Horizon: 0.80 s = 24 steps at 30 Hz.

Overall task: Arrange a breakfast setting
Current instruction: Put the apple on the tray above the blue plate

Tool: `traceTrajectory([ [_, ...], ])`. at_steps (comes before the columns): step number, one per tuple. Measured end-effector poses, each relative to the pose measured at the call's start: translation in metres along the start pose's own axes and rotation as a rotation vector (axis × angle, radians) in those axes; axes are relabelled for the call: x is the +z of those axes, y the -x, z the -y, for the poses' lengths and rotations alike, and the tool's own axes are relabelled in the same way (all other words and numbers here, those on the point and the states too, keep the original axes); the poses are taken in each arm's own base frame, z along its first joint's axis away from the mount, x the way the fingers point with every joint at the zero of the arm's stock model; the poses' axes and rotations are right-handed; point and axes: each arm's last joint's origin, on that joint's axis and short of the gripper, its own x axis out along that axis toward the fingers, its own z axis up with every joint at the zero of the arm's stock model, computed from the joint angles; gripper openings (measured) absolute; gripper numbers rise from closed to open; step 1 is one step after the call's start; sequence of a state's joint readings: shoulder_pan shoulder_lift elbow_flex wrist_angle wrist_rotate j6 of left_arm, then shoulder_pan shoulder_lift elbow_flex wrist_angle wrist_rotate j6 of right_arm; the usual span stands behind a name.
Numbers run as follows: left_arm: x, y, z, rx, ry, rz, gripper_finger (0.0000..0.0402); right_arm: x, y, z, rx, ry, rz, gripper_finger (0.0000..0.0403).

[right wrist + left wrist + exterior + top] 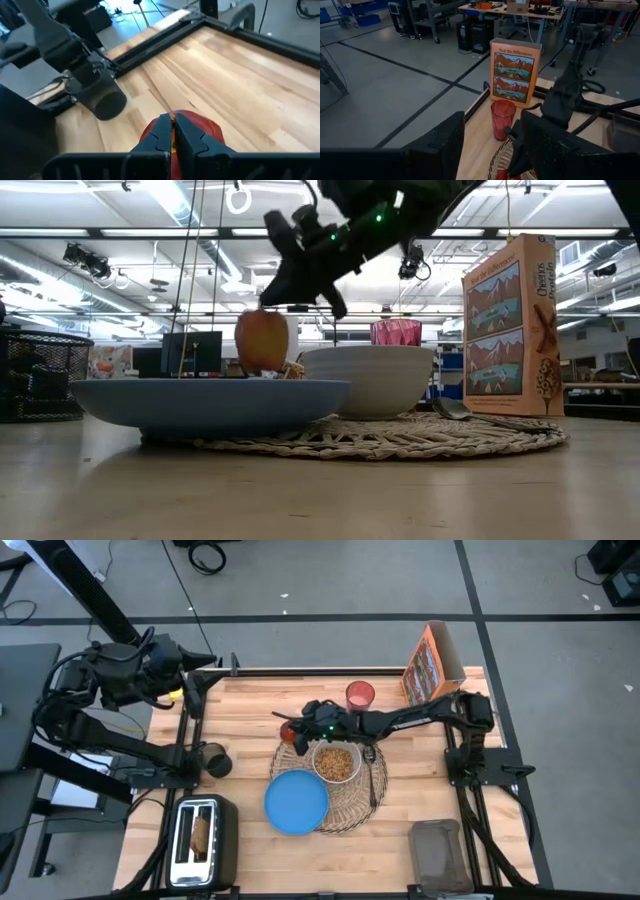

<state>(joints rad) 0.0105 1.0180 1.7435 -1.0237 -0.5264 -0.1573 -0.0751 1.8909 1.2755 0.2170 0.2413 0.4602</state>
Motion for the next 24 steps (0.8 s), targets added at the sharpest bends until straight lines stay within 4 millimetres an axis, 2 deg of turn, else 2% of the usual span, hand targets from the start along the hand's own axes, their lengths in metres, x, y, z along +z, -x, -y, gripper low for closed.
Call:
traceTrajectory([
  [10,0.0,0.0,0.0,0.0,-0.012,0.0,0.0199,-0.025,-0.021,0.007,-0.025,-0.004,-0.052,0.0009],
  [24,0.0,-0.001,0.0,-0.001,-0.012,-0.001,0.0199,-0.04,-0.031,0.013,-0.044,0.006,-0.096,0.0014],
])
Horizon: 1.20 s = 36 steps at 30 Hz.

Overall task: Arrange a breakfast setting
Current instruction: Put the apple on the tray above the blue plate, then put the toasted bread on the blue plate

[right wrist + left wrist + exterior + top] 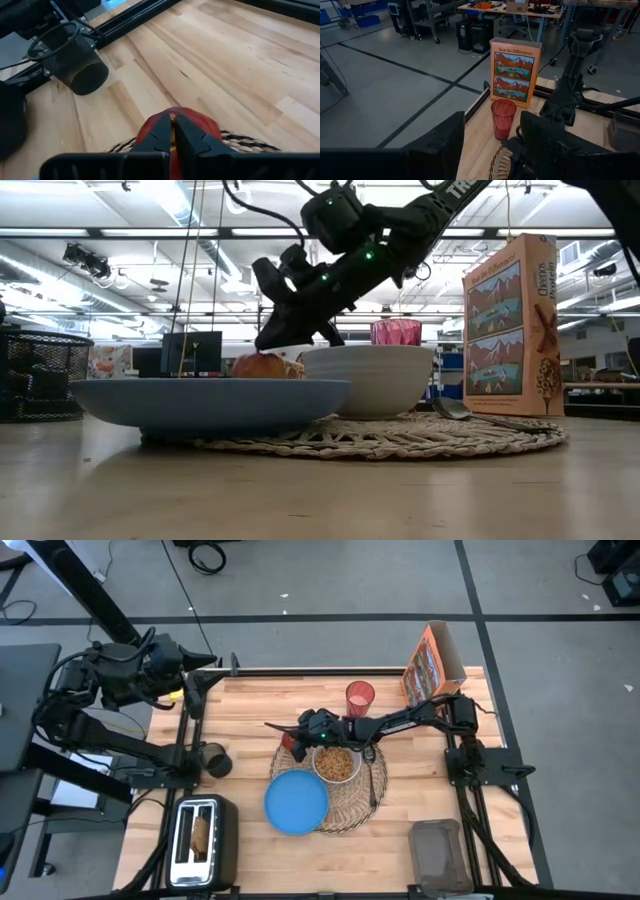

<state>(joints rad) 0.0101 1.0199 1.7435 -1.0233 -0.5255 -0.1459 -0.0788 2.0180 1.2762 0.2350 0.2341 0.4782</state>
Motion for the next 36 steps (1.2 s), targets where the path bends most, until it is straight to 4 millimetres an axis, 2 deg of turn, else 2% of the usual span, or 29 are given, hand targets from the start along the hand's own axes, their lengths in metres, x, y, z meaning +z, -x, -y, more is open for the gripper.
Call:
traceTrajectory([
  [8,0.0,0.0,0.001,-0.022,-0.001,-0.004,0.0199,-0.001,0.0,0.0,-0.002,0.0,-0.004,0.0052],
  [25,-0.002,0.0,0.0,-0.022,-0.013,-0.026,0.0199,0.003,0.0,-0.001,0.02,-0.023,0.02,0.0092],
  [36,-0.006,0.0,0.001,-0.048,-0.031,-0.062,0.0199,0.032,0.027,-0.009,0.043,0.061,0.105,0.0112],
])
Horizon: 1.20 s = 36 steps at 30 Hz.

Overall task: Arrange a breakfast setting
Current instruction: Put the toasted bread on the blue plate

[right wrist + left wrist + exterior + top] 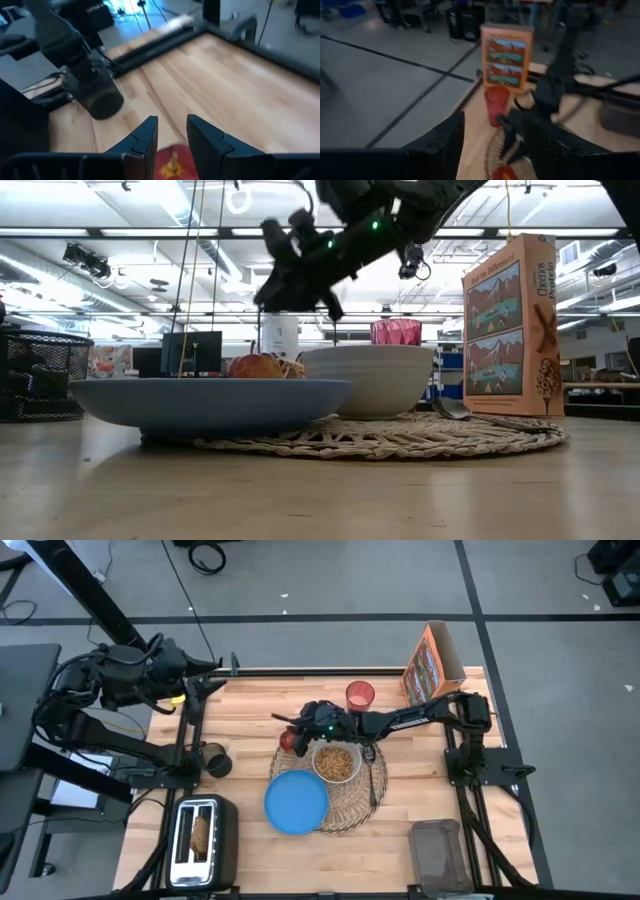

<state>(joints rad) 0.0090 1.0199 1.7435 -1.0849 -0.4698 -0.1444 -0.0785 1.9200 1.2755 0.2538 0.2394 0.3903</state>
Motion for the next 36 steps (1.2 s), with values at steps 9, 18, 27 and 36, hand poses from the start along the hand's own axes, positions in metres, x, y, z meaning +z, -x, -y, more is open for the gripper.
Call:
traceTrajectory([
  [9,-0.016,0.006,0.014,-0.355,0.106,-0.222,0.0199,0.041,0.056,-0.039,0.081,0.189,0.153,0.0111],
  [18,-0.039,0.018,0.043,-0.524,0.455,-0.606,0.0199,0.058,0.133,-0.087,0.079,0.192,0.256,0.0111],
  [27,-0.099,0.009,0.109,-0.382,0.6,-0.957,0.0199,0.058,0.201,-0.104,0.108,0.231,0.189,0.0111],
  [36,-0.156,0.016,0.146,-0.047,0.773,-1.184,0.0199,0.023,0.258,-0.128,0.248,0.245,-0.011,0.011],
])
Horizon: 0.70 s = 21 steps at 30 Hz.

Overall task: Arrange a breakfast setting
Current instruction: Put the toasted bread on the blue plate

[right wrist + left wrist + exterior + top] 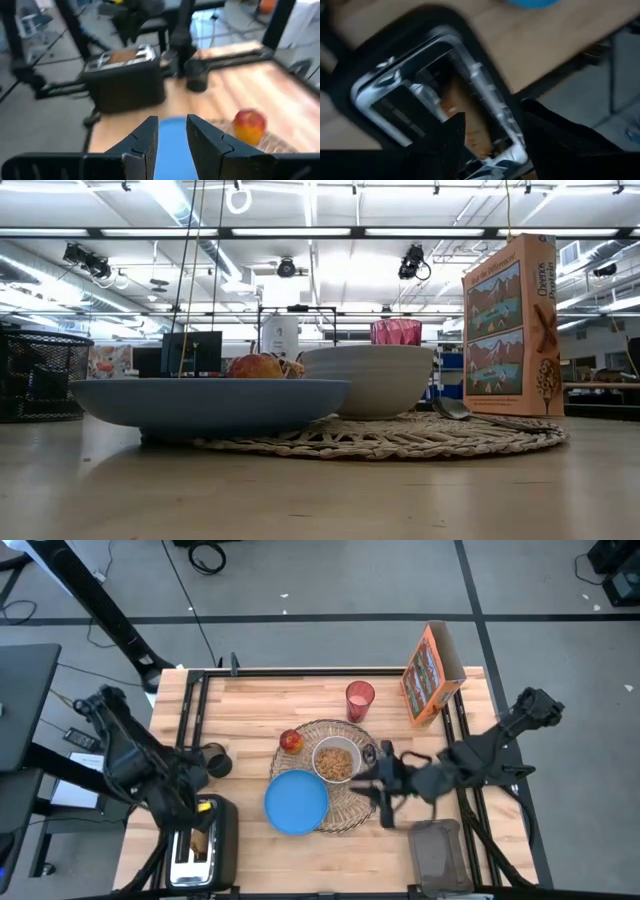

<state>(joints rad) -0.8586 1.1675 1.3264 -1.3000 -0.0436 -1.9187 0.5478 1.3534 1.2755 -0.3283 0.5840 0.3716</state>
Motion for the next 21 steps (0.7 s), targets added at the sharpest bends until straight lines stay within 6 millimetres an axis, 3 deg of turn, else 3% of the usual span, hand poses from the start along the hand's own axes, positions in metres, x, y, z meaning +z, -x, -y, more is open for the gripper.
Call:
traceTrajectory([
  [9,-0.009,-0.021,-0.006,0.142,0.159,-0.078,0.0199,-0.021,0.024,-0.027,0.022,-0.041,-0.063,0.011],
  [21,-0.016,-0.044,0.005,0.193,0.194,-0.09,0.0198,-0.026,0.031,-0.034,0.046,-0.065,-0.079,0.011],
])
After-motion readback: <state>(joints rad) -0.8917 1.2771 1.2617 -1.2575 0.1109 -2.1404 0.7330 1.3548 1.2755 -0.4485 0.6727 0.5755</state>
